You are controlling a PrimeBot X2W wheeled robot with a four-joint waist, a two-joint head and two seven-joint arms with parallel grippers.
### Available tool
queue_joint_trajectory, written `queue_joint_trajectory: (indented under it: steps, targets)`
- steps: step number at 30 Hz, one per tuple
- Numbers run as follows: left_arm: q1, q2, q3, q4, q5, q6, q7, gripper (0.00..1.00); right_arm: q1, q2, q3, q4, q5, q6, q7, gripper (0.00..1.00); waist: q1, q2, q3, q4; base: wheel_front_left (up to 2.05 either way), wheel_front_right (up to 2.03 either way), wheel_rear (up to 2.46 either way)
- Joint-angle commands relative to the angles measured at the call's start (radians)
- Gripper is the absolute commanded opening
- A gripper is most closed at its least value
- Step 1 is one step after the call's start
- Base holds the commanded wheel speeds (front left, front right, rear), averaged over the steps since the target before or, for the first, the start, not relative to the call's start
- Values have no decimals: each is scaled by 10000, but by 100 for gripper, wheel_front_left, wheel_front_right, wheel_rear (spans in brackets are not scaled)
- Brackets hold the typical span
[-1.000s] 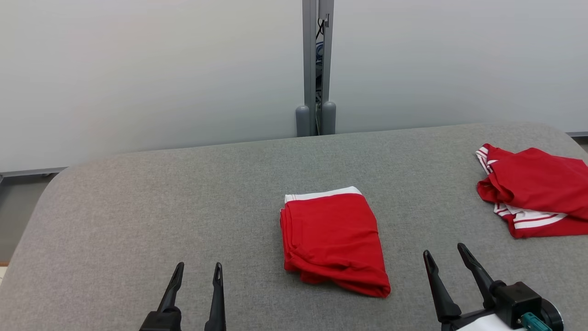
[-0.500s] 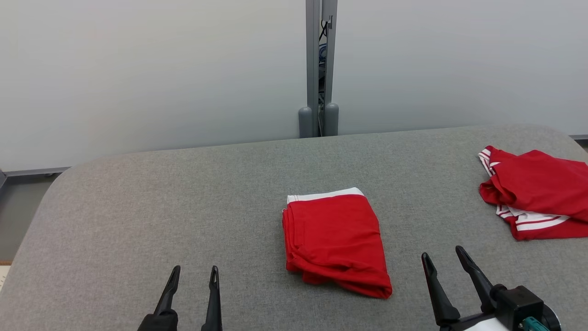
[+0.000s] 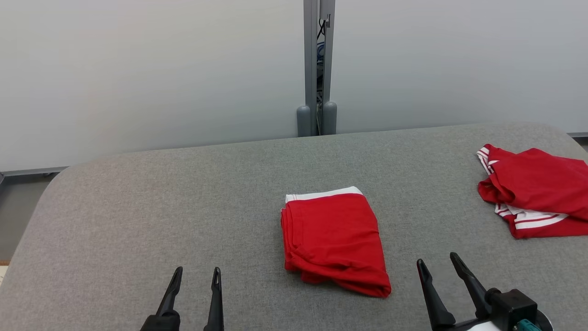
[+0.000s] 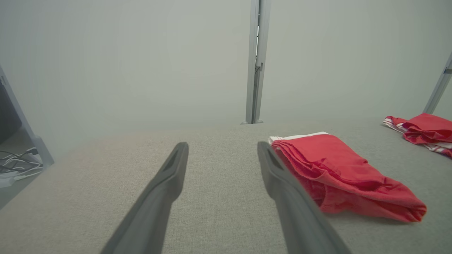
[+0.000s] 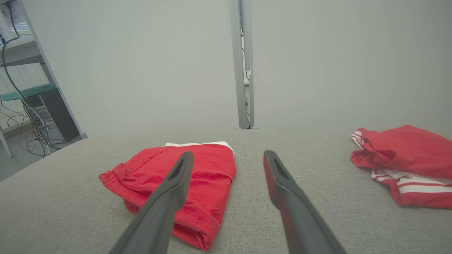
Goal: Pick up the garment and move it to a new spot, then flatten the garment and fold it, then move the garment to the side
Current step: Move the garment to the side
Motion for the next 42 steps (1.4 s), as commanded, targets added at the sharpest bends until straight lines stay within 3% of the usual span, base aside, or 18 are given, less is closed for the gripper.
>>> queue_joint_trajectory:
  steps: [1,10,18,24,40,41,42]
  targets:
    - [5,25,3,21,34,-3,-42,100,10,-38,31,152,165,-4,-59,100,0,0,33,11,0,0,0]
    - [-225,28,-101,-210,262,-296,-42,100,-1021,-442,1050,1522,2352,-4,-59,100,0,0,344,158,0,0,0]
    - [-389,29,-110,-114,552,-552,-42,100,-2959,-1454,2875,3170,5999,-4,291,100,0,0,699,521,0,0,0]
    - [-519,32,-314,-144,1008,-633,-42,100,-3969,-1920,3664,3862,7931,-2,800,100,0,0,1062,938,0,0,0]
    - [-1357,29,-737,-86,1067,-576,-42,100,-5411,-2430,4974,5391,10151,-2,1153,100,0,0,2288,1705,0,0,0]
    - [-1361,28,-756,-68,1054,-574,-42,100,-5423,-2434,5096,5384,10235,-2,1199,95,0,0,2298,1726,0,0,0]
    - [-1378,28,-776,-47,1044,-564,-42,100,-5423,-2432,5214,5376,10337,-4,1253,74,0,0,2300,1747,0,0,0]
